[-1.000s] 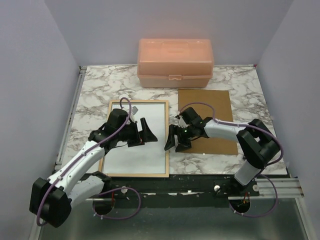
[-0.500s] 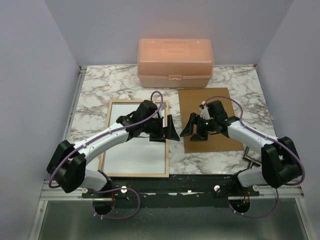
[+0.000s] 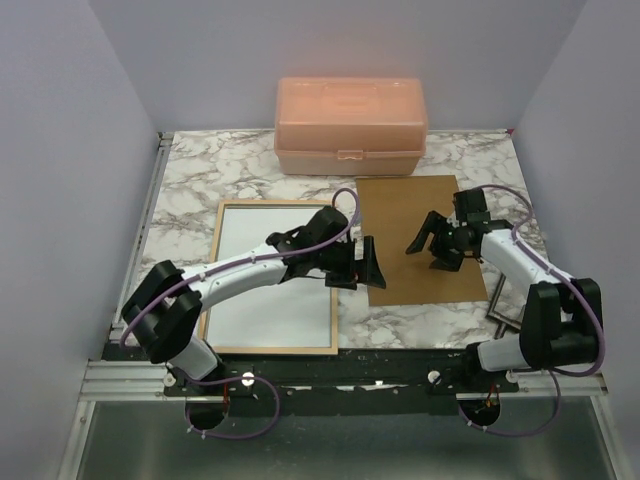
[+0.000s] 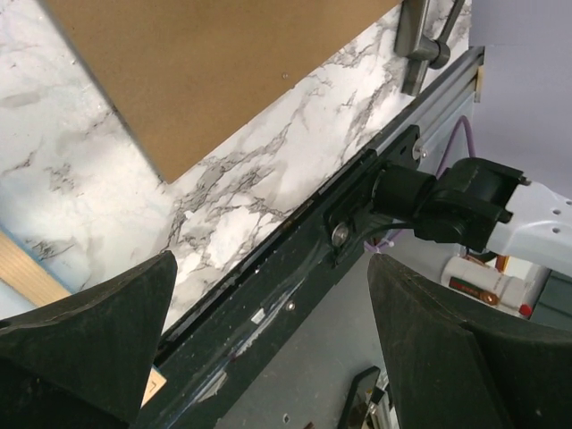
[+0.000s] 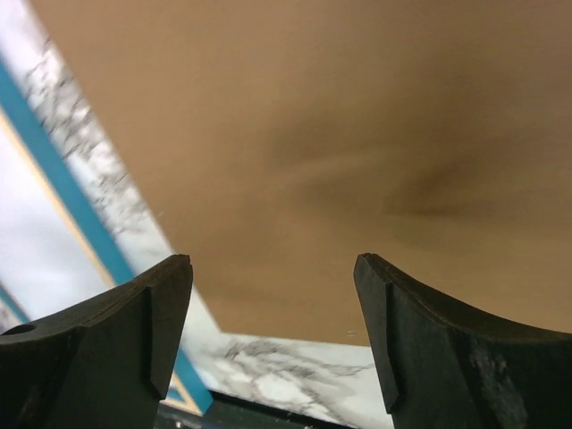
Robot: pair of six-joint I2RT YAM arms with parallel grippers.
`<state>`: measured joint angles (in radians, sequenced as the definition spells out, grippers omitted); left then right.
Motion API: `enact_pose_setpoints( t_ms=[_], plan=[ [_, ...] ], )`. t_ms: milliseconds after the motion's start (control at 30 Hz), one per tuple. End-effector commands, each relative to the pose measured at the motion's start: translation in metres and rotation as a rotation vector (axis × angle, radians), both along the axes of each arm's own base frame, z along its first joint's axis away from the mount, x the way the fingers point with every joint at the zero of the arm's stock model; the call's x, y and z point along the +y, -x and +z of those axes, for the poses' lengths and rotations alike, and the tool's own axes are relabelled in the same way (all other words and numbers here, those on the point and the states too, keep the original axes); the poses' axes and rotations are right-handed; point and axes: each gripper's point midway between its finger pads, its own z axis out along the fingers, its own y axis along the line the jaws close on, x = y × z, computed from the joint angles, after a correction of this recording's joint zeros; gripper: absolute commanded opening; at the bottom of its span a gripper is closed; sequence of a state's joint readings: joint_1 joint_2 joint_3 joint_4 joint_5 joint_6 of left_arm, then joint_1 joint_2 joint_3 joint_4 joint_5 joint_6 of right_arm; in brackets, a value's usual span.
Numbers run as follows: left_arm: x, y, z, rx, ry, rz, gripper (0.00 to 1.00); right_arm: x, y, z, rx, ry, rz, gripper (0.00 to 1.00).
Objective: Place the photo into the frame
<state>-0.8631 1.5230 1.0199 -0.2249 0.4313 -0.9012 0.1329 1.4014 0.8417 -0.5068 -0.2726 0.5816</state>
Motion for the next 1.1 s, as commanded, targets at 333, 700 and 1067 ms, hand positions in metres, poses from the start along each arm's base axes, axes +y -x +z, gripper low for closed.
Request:
enact_pose_setpoints(
  t_ms=[333,700,1067],
  plan=[
    [-0.032,-0.030,-0.055,0.007,-0.059,0.138,0.92,-0.128,-0.001,-0.019,0.093,0.207,-0.369,0.92],
    [-0.042,-0.050,-0.077,-0.010,-0.152,0.154,0.94,-0.180,-0.006,-0.031,0.125,0.306,-0.507,0.99],
    [-0.029,-0.073,-0.086,-0.041,-0.236,0.214,0.95,-0.171,-0.015,-0.058,0.166,0.223,-0.469,1.00]
  ],
)
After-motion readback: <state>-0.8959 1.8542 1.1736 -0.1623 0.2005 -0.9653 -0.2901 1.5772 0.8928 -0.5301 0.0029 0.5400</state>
